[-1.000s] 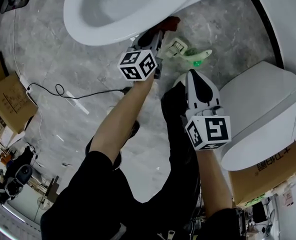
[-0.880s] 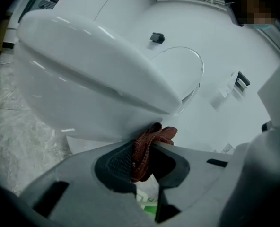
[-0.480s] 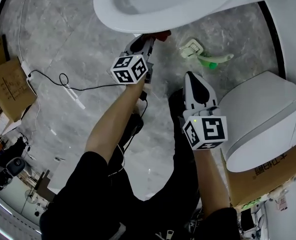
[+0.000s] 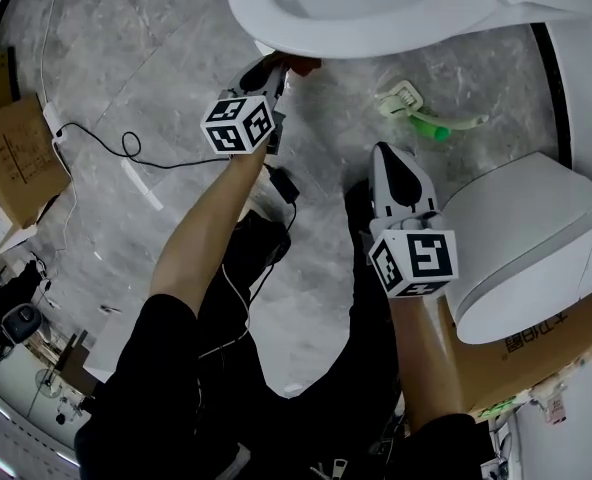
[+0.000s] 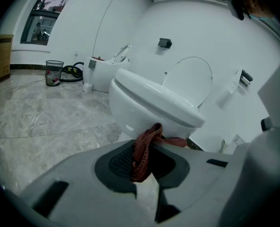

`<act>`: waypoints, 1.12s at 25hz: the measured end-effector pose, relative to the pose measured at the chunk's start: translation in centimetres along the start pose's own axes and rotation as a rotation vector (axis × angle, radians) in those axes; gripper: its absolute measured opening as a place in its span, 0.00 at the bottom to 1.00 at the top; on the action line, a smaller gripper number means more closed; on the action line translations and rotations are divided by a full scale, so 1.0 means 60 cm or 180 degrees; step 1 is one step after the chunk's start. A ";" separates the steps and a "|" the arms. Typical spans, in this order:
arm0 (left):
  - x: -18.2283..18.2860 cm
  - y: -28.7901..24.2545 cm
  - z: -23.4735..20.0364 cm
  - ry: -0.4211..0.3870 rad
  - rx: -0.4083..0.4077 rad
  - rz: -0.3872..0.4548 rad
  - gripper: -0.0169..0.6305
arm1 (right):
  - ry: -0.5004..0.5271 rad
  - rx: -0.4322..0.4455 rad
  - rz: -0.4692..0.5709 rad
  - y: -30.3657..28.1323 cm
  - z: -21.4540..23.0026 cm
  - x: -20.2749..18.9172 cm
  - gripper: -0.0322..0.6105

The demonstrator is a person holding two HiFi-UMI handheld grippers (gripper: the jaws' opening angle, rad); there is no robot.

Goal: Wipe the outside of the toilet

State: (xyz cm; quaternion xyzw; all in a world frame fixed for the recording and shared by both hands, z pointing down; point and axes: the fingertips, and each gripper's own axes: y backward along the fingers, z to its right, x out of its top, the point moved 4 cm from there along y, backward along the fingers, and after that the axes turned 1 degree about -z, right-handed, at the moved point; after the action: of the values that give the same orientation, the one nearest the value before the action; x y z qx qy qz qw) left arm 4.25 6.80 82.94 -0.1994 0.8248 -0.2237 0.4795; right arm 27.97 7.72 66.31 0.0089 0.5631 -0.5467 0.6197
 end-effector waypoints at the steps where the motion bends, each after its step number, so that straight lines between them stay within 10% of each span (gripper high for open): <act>1: 0.006 0.004 -0.010 -0.0031 0.0011 -0.0003 0.12 | 0.0007 0.0004 -0.0005 -0.001 -0.006 -0.001 0.05; 15: 0.134 0.202 -0.090 -0.0240 0.0187 0.0346 0.13 | 0.0313 0.0065 -0.0060 0.009 -0.144 0.041 0.05; 28: 0.496 0.710 -0.085 -0.0585 0.0148 0.0801 0.13 | 0.0739 0.0187 0.0230 0.143 -0.534 0.305 0.05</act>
State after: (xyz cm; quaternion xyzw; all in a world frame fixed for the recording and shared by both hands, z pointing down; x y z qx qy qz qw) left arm -18.81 26.51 40.43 -0.1029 0.7905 -0.1618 0.5817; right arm 7.59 19.07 36.46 0.1106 0.6141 -0.5355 0.5691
